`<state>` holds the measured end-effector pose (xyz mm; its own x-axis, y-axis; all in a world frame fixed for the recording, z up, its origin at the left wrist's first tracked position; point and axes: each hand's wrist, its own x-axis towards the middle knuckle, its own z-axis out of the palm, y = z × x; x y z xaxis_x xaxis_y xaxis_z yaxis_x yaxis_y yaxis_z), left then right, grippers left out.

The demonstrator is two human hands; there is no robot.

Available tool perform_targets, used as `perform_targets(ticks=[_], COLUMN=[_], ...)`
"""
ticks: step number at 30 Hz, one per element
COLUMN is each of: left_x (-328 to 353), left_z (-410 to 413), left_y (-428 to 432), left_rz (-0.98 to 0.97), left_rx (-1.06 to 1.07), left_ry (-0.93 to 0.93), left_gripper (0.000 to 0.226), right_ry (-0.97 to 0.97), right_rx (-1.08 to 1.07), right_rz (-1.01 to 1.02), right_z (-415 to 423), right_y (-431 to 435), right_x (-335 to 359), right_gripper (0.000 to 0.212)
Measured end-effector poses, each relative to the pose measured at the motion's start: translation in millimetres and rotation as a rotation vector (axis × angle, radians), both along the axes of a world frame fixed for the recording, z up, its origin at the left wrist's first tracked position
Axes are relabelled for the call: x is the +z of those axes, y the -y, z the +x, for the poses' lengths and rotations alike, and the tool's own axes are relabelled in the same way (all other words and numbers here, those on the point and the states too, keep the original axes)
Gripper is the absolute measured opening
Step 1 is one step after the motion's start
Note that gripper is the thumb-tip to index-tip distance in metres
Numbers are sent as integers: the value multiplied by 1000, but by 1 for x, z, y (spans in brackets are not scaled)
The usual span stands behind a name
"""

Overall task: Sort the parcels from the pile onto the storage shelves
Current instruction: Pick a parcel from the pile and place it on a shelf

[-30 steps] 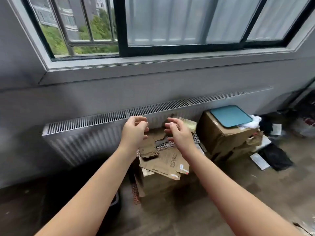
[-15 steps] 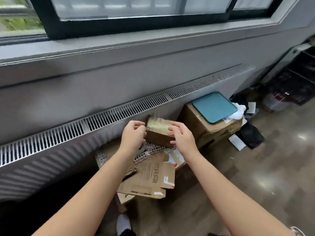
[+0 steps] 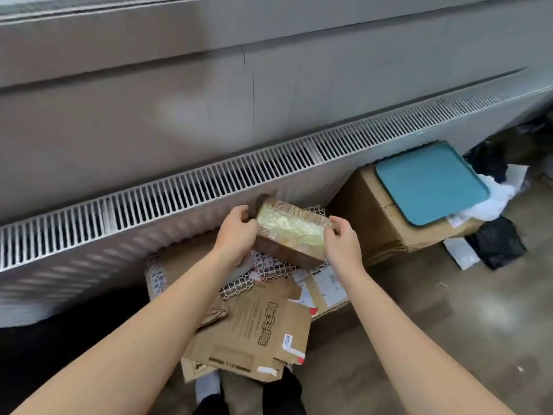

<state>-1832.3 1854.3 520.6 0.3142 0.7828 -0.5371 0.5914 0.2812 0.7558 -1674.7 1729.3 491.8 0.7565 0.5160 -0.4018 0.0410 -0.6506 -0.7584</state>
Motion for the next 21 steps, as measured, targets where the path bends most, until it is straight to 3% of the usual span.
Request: perform_targets(ticks=[8, 11, 16, 19, 21], left_x=[-80, -95, -82, -74, -60], left_z=[25, 28, 32, 12, -9], left_y=[-22, -22, -5, 15, 24], left_rz=[-321, -324, -447, -464, -442], left_rx=[151, 135, 332, 421, 486], left_ry=[-79, -61, 76, 66, 64], left_gripper=[70, 65, 24, 39, 37], right_ry=[-64, -44, -60, -62, -56], right_rx=[267, 373, 429, 522, 657], right_rz=[-184, -226, -269, -284, -330], right_z=[59, 66, 75, 72, 64], right_y=[-28, -32, -35, -39, -48], right_x=[-74, -81, -69, -45, -22], right_gripper=[62, 60, 40, 35, 40])
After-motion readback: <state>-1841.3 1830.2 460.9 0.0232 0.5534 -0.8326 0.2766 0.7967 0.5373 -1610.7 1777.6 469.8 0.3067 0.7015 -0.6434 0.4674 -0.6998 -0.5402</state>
